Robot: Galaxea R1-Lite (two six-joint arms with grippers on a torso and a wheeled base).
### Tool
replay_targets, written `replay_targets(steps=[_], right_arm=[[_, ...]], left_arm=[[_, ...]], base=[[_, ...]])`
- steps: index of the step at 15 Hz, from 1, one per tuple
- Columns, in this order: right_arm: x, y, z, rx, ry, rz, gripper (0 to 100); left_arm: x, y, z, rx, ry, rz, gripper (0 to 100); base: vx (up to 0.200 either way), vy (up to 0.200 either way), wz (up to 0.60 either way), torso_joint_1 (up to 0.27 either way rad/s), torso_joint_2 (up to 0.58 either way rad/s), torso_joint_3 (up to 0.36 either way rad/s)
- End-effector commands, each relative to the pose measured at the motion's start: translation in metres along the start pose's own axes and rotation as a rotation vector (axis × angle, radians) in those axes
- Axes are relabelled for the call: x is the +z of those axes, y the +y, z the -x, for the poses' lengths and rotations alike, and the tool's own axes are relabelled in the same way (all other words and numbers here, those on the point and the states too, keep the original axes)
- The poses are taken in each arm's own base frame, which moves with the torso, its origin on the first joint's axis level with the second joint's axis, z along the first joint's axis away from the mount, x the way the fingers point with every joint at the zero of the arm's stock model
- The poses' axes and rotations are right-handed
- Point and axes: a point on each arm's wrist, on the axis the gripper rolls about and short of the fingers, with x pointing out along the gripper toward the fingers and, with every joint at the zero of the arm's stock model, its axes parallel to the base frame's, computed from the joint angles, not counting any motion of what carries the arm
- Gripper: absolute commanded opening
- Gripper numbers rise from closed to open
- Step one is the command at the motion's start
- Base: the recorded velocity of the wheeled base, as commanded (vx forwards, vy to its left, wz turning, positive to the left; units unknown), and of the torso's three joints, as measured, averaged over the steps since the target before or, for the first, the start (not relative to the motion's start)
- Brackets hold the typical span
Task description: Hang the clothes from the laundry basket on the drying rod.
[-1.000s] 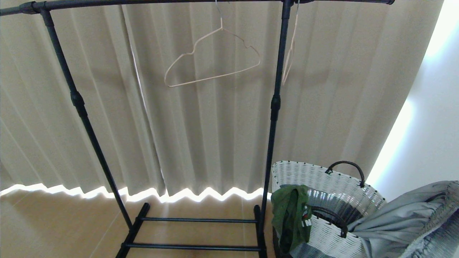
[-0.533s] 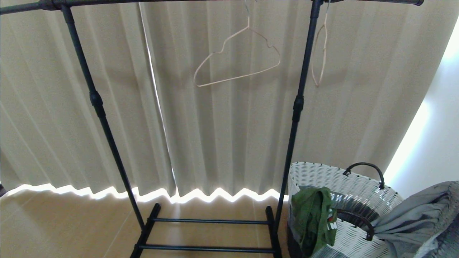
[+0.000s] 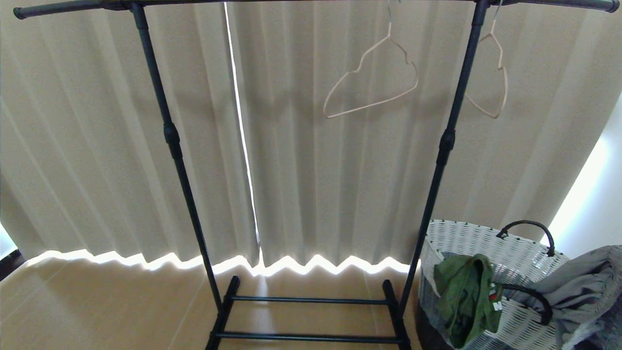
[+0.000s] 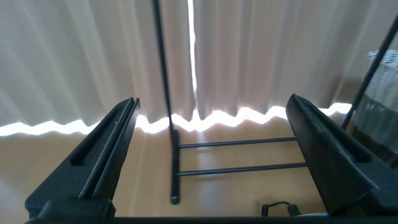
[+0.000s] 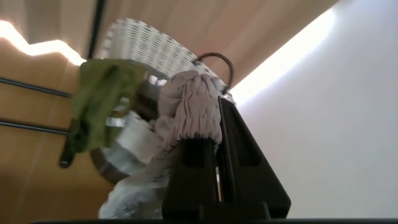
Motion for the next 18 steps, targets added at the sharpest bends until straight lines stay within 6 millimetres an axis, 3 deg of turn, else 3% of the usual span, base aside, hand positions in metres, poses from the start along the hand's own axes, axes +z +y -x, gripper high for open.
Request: replay_targets(steps=[1,12,18], right_arm=[[0.0,0.0002,-0.0006,0.001,0.002,0.001,0],[0.0,0.0002,-0.0006,0.001,0.002,0.001,0],[0.0065,-0.0019,0.0004,0.014,-0.031,-0.003,0]], left_arm=[[0.0,0.0,0.0,-0.001,0.0,-0.001,100],[0.0001,0.0,0.0,-0.001,-0.001,-0.006,100],[0.0002,-0.0002,-0.0001,-0.008,0.0,-0.101,100]], base=[[0.0,0.0,0.0,0.0,0.0,0.0],[0.0,0.0,0.0,0.0,0.0,0.0],[0.0,0.0,0.0,0.0,0.0,0.0]])
